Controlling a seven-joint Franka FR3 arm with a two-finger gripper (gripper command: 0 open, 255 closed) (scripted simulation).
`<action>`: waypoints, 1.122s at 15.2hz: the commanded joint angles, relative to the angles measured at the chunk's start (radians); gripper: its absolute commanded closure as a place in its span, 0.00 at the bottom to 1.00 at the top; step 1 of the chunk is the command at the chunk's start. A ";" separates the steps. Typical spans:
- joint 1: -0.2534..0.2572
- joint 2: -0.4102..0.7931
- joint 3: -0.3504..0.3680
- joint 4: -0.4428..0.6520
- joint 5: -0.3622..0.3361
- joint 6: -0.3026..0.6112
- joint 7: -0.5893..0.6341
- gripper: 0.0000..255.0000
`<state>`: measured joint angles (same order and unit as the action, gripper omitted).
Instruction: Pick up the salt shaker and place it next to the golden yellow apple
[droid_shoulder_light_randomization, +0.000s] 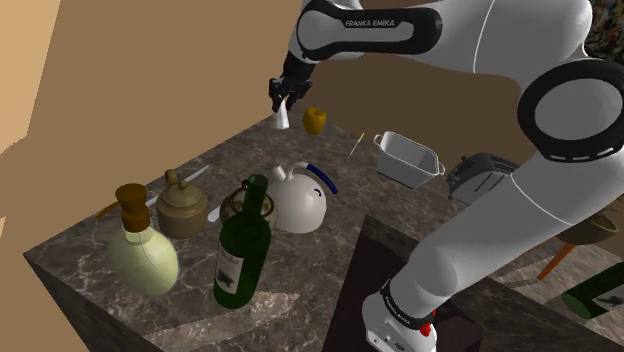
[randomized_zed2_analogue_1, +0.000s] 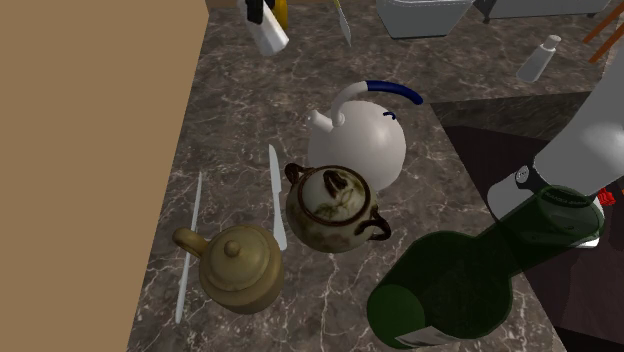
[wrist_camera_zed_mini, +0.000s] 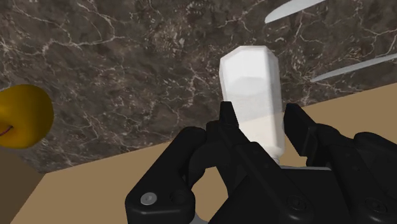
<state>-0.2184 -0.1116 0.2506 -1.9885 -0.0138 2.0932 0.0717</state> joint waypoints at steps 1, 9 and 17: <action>-0.021 -0.009 -0.030 -0.009 0.011 0.001 -0.058 1.00; -0.102 0.025 -0.138 0.027 0.039 -0.001 -0.258 1.00; -0.185 0.119 -0.233 0.138 0.071 -0.025 -0.448 1.00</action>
<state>-0.3908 -0.0145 0.0307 -1.8794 0.0518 2.0766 -0.3484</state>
